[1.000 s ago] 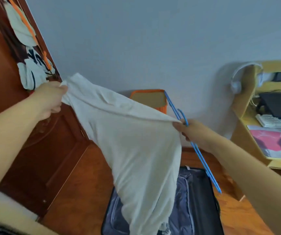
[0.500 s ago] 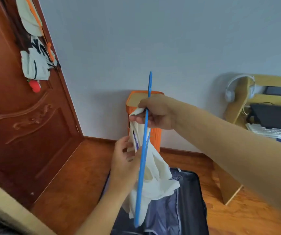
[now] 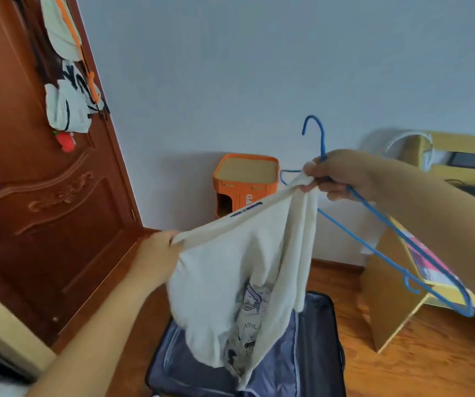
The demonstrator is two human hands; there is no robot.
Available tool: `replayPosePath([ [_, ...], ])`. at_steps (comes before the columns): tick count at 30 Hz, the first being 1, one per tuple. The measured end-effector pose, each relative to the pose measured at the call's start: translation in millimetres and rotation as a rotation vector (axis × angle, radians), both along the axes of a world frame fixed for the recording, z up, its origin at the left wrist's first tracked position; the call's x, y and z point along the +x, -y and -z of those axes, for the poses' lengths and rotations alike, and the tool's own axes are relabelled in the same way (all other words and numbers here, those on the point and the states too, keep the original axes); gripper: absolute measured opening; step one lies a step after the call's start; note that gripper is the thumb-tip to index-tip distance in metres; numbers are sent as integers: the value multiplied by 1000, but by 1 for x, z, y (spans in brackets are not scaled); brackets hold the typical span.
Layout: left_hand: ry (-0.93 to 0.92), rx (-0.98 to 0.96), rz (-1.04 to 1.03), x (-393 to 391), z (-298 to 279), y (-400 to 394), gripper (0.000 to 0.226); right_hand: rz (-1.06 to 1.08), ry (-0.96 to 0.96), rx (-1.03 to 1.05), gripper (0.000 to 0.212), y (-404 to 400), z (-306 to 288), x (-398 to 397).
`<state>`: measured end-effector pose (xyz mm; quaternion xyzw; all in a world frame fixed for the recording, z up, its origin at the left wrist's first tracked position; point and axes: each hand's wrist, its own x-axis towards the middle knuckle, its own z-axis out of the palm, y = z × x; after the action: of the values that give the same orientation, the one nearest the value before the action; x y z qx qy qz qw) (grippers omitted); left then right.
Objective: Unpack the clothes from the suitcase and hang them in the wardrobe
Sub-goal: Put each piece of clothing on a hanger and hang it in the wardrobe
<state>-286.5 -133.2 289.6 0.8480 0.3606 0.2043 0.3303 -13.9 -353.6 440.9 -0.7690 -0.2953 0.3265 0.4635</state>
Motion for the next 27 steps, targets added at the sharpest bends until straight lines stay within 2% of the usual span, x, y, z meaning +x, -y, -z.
replayPosePath([
  [2, -213, 88, 4, 2, -29, -12, 16, 39, 40, -83, 25, 13, 24, 9],
  [3, -275, 62, -41, 5, -46, -14, 17, 51, 64, -135, 26, 16, 36, 11],
  [4, -243, -38, -86, 11, -62, -11, 16, 57, 92, -194, 29, 19, 47, 12],
  [6, 106, -395, -149, 27, -75, -1, 14, 82, 122, -297, 34, 23, 72, 11],
  [8, 523, -723, -243, 44, -77, 18, 19, 70, 36, -313, 38, 27, 101, 5],
  [9, 657, -846, -279, 52, -68, 23, 22, 37, -27, -291, 38, 31, 121, 4],
  [10, 699, -910, -308, 59, -57, 27, 24, 2, -75, -267, 38, 35, 137, 0],
  [11, 660, -896, -332, 67, -43, 30, 24, -30, -78, -260, 36, 41, 153, -4],
  [12, 528, -756, -328, 75, -32, 30, 22, -51, -43, -262, 33, 46, 167, -6],
  [13, 315, -518, -265, 79, -21, 29, 18, -57, 41, -262, 28, 52, 178, -7],
  [15, -198, 12, -153, 80, -7, 30, 10, -39, 331, -308, 25, 63, 194, -2],
  [17, -474, 293, -85, 74, 1, 22, 8, -40, 458, -303, 33, 73, 194, -3],
  [18, -535, 335, -77, 74, 5, 17, 8, -69, 462, -266, 40, 80, 191, -6],
  [20, -569, 285, -86, 77, 16, 5, 10, -115, 427, -154, 43, 93, 176, -22],
  [23, -349, 69, -129, 84, 13, -5, 13, -146, 332, -14, 34, 101, 156, -41],
  [25, -190, -11, -191, 71, 9, -13, 15, -109, 396, -48, 27, 94, 169, -36],
  [26, -182, -53, -215, 56, 19, -13, 17, -76, 440, -112, 24, 92, 191, -27],
  [27, -252, -81, -202, 41, 41, -12, 20, -37, 451, -214, 23, 90, 224, -18],
])
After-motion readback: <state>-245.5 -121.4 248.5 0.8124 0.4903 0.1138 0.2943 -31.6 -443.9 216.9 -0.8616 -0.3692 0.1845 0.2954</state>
